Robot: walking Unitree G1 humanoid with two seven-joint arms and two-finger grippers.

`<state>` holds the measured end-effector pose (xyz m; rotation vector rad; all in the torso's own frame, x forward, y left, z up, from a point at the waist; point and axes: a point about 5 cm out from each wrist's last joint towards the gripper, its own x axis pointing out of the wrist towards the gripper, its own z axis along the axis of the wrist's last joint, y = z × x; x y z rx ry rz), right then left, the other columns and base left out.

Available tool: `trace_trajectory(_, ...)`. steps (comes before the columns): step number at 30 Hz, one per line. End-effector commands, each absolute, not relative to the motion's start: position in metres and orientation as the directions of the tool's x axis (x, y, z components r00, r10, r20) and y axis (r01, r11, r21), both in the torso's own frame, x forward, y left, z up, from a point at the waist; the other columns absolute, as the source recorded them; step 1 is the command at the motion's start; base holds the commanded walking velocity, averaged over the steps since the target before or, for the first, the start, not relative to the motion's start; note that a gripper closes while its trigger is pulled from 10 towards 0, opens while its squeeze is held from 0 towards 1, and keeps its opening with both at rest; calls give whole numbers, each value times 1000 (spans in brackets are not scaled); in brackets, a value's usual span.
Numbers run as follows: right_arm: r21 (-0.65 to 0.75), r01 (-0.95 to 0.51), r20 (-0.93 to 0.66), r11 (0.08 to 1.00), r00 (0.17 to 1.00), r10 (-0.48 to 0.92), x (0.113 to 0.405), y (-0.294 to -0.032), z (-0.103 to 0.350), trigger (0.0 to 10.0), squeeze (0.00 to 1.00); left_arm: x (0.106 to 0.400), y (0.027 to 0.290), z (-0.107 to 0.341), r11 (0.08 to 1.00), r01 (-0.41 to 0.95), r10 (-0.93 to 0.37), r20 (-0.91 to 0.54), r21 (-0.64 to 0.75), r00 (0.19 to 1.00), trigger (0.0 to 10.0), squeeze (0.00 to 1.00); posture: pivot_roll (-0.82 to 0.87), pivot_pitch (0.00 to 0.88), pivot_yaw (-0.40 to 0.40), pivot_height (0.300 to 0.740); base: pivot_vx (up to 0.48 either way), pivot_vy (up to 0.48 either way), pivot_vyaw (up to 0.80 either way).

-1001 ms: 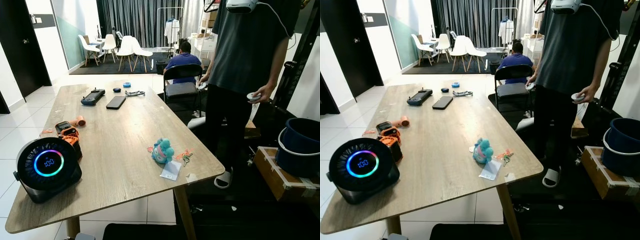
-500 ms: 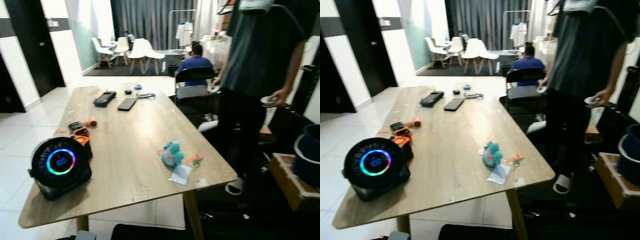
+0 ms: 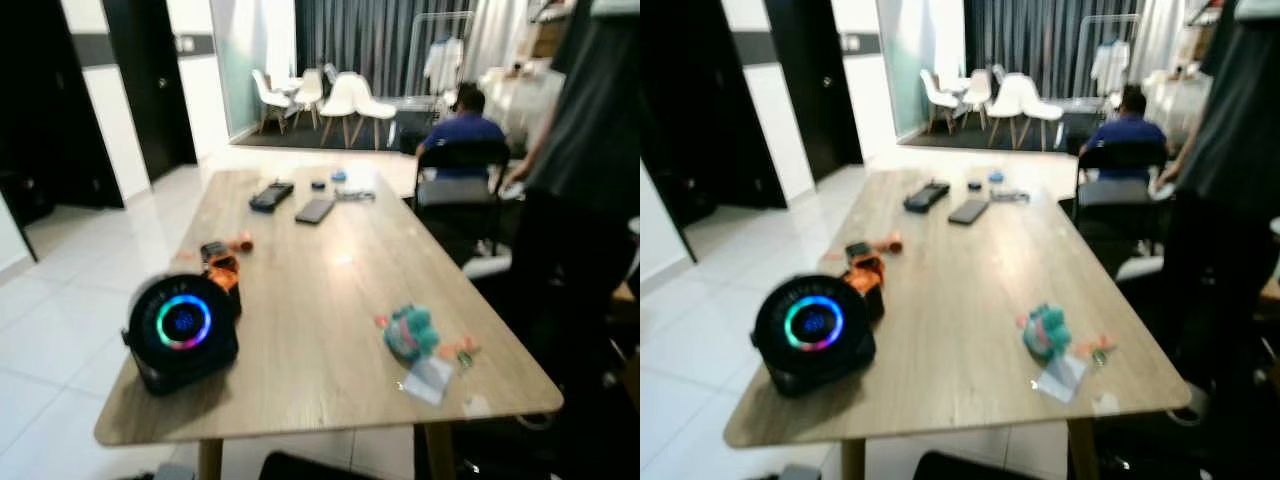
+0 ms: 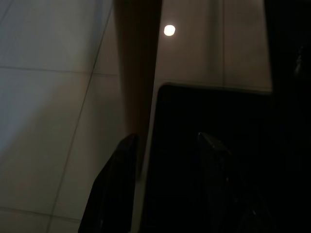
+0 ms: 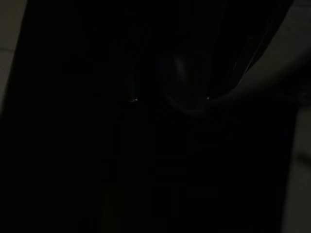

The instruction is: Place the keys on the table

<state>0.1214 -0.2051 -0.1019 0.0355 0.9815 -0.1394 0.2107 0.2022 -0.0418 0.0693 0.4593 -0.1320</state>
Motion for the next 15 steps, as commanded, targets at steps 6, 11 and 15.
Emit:
trace_trajectory(6,-45,130,-824,990,556,-110,124,-209,-100,10000,0,196,207,-50,992,125,-98,-487,23,868,10000,0,27,37,22,740,0,0,800)
trace_trajectory(11,-28,156,-824,987,556,-111,123,-209,-101,10000,0,194,207,-51,992,126,-103,-484,16,869,10000,0,30,41,21,740,0,0,0)
trace_trajectory(15,-30,148,-824,988,556,-109,123,-210,-101,10000,0,193,208,-51,992,127,-105,-485,13,868,10000,0,31,42,20,740,0,0,0)
